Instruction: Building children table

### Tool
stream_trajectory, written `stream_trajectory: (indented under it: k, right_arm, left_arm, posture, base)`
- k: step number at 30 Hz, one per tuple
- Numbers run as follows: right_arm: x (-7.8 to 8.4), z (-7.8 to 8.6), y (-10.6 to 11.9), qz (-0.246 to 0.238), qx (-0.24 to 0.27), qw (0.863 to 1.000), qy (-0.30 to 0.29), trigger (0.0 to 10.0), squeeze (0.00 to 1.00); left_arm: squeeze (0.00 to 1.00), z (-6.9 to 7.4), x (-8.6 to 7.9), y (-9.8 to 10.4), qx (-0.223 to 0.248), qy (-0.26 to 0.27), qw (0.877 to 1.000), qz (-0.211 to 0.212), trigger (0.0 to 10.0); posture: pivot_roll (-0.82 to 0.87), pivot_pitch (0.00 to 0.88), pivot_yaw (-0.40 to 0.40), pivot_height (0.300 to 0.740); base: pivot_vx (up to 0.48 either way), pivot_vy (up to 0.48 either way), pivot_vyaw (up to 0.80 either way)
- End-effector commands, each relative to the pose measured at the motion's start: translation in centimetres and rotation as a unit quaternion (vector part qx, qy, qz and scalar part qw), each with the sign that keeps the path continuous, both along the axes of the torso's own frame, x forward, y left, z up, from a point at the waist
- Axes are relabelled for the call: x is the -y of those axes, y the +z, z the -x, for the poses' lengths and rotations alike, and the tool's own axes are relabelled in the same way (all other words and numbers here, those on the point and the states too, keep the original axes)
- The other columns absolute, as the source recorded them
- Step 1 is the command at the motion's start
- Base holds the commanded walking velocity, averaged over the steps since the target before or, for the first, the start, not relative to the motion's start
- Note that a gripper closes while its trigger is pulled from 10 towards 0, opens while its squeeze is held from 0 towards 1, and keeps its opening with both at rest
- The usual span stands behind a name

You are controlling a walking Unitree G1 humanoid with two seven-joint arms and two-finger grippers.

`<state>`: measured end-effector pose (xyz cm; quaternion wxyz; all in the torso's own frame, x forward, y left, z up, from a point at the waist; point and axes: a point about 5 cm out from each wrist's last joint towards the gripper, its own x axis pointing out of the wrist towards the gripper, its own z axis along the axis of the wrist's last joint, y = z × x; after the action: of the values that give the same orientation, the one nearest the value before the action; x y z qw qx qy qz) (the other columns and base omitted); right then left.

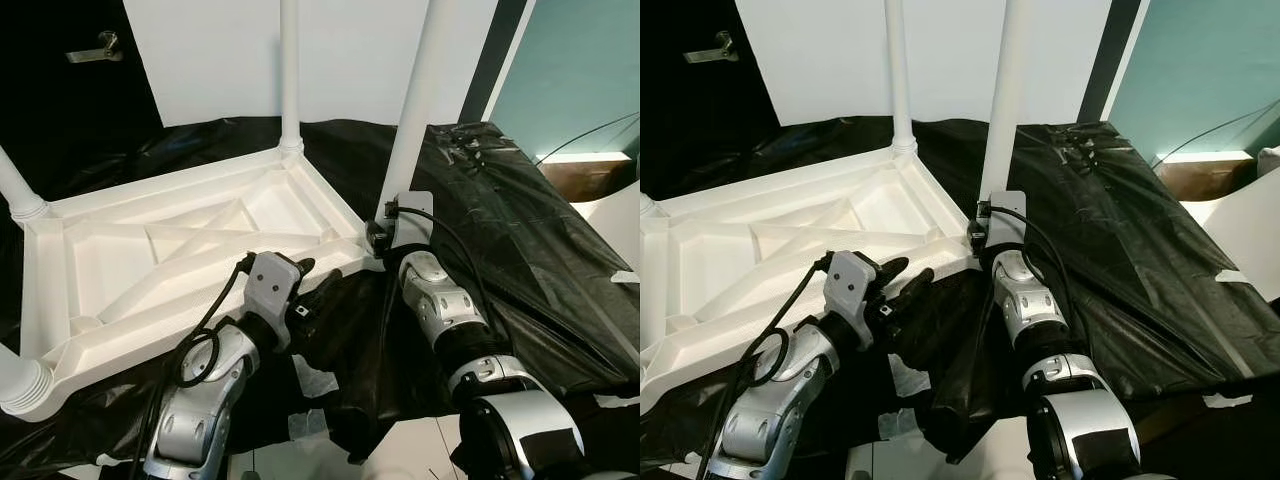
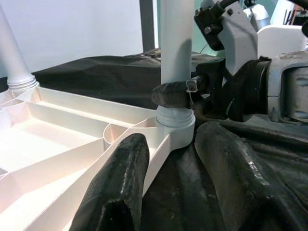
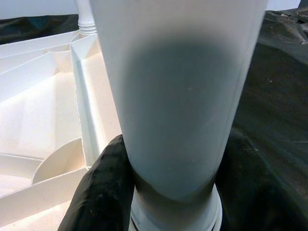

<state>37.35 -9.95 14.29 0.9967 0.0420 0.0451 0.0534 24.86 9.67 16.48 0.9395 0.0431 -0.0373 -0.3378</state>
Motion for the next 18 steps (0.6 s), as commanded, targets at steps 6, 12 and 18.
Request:
stream_trajectory:
  k: [6, 12, 18]
  right_arm:
    - [0.7, 0.4, 0.1, -0.039, 0.015, 0.999, -0.002, 10.0, 1.00]
    - [0.9, 1.2, 0.6, -0.055, 0.053, 0.993, 0.089, 10.0, 1.00]
    - [2.6, 1.4, 0.1, -0.020, 0.048, 0.985, 0.167, 10.0, 0.24]
  left_arm:
    - [0.00, -0.1, -0.3, -0.1, -0.003, 0.025, 1.000, 0.000, 10.0]
    - [0.00, 0.1, -0.3, 0.1, 0.000, 0.022, 1.000, -0.002, 10.0]
    - [0.00, 0.1, -0.3, 0.1, 0.002, 0.021, 1.000, -0.006, 10.0]
  posture:
    - [0.13, 0.006, -0.041, 0.740]
    - [0.12, 0.009, -0.046, 0.740]
    - [0.13, 0.007, -0.061, 0.740]
  base:
    - [0.000, 0.000, 0.00]
    - [0.000, 0.000, 0.00]
    - [0.000, 0.000, 0.00]
